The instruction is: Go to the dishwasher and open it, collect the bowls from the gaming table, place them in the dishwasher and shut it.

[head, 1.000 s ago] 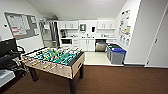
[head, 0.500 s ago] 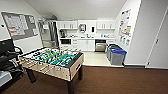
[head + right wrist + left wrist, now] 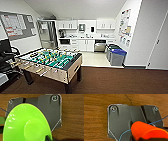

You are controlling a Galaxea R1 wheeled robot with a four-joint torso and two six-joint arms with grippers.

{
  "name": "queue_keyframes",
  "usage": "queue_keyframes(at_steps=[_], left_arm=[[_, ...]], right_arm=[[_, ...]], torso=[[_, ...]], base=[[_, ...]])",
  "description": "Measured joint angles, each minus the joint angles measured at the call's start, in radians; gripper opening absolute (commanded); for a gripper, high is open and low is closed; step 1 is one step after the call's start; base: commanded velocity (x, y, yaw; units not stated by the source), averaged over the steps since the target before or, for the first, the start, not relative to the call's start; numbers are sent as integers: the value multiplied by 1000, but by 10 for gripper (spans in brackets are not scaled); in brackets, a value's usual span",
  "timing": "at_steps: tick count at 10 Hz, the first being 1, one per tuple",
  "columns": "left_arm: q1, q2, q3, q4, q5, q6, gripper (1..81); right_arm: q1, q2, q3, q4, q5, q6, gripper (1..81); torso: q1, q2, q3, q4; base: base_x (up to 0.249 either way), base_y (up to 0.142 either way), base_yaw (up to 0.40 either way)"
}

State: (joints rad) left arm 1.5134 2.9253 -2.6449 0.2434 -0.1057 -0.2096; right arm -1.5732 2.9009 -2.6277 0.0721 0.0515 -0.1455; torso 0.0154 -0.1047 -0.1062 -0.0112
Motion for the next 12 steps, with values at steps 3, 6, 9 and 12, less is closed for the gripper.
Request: queue_keyframes(at_steps=[3,6,9,12], left_arm=[[0,0,0,0,1,0,10],[0,0,0,0,0,0,10],[0,0,0,0,0,0,10],[0,0,0,0,0,0,10]], right_arm=[[0,0,0,0,0,0,10],[0,0,0,0,0,0,10],[0,0,0,0,0,0,10],[0,0,0,0,0,0,10]], torso=[[0,0,0,0],[0,0,0,0],[0,0,0,0],[0,0,0,0]], base=[[118,-64,0],[119,-64,0],[119,-64,0],[118,-64,0]])
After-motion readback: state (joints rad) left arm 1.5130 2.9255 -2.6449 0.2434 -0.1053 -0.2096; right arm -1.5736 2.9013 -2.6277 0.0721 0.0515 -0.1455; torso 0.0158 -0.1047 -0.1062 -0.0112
